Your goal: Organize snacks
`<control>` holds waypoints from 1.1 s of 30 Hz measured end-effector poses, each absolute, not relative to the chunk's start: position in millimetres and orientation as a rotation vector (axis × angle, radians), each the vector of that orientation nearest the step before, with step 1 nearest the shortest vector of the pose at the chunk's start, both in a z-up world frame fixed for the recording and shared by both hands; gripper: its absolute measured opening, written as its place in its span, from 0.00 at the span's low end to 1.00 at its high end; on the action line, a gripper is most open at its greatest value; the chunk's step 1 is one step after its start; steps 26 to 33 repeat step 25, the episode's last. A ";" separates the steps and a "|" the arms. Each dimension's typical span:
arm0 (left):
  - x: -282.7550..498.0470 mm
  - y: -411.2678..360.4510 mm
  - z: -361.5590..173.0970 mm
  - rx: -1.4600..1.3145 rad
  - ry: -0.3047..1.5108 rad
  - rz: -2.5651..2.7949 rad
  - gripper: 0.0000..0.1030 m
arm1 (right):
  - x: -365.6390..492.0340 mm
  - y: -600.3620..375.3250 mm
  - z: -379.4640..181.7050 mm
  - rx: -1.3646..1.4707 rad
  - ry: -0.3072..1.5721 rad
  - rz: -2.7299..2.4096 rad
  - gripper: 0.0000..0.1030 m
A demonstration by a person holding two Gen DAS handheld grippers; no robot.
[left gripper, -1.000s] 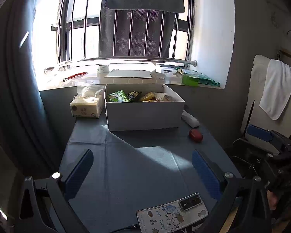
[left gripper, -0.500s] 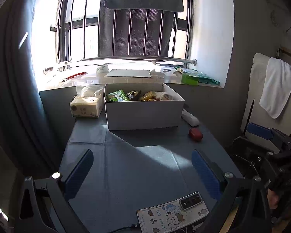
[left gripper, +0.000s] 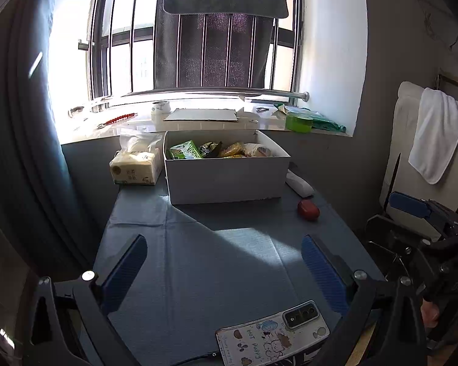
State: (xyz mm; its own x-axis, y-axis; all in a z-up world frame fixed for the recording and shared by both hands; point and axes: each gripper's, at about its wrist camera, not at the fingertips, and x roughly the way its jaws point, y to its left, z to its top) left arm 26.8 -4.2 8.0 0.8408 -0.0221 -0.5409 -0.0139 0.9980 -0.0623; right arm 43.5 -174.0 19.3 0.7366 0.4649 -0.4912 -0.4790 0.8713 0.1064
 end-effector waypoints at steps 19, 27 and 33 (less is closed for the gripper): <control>27.3 -5.4 7.7 -0.061 0.575 -0.011 1.00 | 41.5 -171.9 20.0 -0.034 0.532 0.517 1.00; 25.3 -6.8 7.2 -0.059 0.569 -0.027 1.00 | 41.3 -171.4 19.9 -0.034 0.534 0.516 1.00; 25.3 -6.8 7.2 -0.059 0.569 -0.027 1.00 | 41.3 -171.4 19.9 -0.034 0.534 0.516 1.00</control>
